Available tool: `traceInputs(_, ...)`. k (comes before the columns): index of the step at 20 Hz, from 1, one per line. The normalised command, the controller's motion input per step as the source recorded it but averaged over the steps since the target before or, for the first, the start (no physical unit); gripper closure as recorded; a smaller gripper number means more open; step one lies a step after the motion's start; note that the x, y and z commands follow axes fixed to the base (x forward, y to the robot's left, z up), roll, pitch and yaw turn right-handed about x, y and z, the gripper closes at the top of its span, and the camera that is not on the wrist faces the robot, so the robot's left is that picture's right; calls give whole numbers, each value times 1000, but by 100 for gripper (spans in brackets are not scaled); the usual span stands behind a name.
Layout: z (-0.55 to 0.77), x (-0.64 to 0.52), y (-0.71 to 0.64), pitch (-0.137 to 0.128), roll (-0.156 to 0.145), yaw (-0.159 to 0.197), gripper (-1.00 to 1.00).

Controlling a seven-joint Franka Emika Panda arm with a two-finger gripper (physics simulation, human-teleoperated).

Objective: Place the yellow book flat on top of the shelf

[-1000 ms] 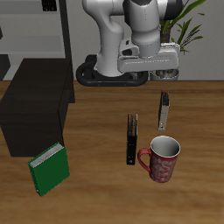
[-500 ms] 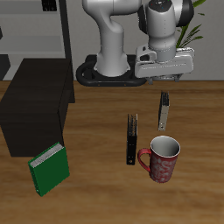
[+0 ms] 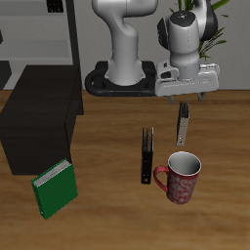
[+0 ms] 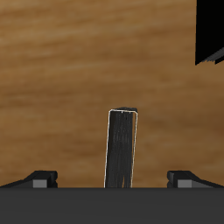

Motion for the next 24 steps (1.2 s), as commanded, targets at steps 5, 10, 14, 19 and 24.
traceInputs(5,-316,100,58,6,-30,36,-100)
traceInputs(10,-199,80,-69,35,-4,13,-100)
traceInputs(14,-280,128,-111,42,-12,28,-100)
traceInputs(19,-197,15,-65,31,18,11,100)
traceInputs(24,-53,39,-117,15,-7,6,100)
